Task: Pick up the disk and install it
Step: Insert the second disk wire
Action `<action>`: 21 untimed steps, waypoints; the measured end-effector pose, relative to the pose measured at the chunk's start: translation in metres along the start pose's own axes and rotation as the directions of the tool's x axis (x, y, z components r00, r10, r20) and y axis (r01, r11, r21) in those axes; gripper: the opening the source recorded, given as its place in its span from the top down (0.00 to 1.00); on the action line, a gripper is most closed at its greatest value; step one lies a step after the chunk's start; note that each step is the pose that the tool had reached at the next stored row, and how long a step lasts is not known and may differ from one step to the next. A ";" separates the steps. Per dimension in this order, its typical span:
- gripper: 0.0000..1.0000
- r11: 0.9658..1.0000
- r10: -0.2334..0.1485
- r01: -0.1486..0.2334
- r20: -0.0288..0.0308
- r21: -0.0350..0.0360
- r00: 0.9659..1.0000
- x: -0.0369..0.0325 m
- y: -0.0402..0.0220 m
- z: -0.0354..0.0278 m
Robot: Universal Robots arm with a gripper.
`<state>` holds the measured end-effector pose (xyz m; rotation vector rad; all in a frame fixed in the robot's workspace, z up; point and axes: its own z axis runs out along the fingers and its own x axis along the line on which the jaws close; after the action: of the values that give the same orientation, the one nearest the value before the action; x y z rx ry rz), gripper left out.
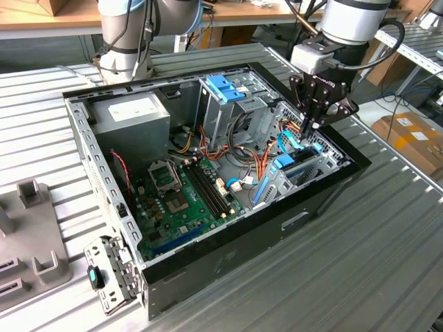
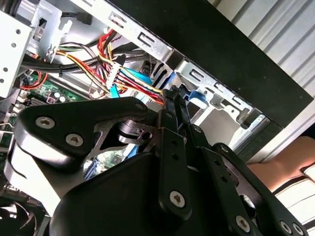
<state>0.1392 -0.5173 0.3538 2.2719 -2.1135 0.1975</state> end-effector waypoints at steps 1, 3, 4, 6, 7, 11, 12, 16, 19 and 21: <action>0.84 1.000 0.001 -0.001 0.008 0.002 1.000 0.0015 0.0004 0.0002; 0.84 1.000 0.002 -0.002 0.020 0.005 1.000 0.0021 0.0012 0.0001; 0.84 1.000 0.003 -0.003 0.030 0.011 1.000 0.0036 0.0022 0.0000; 0.84 0.999 0.005 -0.006 0.033 0.033 0.999 0.0069 0.0048 0.0003; 0.84 0.999 0.005 -0.006 0.032 0.036 0.999 0.0075 0.0053 0.0003; 0.84 0.999 0.006 -0.007 0.032 0.044 0.999 0.0092 0.0086 0.0003; 0.84 0.999 0.006 -0.007 0.032 0.044 0.999 0.0096 0.0097 0.0002; 0.84 0.999 0.009 -0.011 0.032 0.045 0.999 0.0131 0.0117 0.0006; 0.84 0.999 0.012 -0.013 0.032 0.044 0.999 0.0156 0.0122 0.0010; 0.84 0.999 0.014 -0.015 0.031 0.044 0.999 0.0178 0.0126 0.0011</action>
<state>0.1280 -0.5360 0.3540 2.2994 -2.1623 0.2131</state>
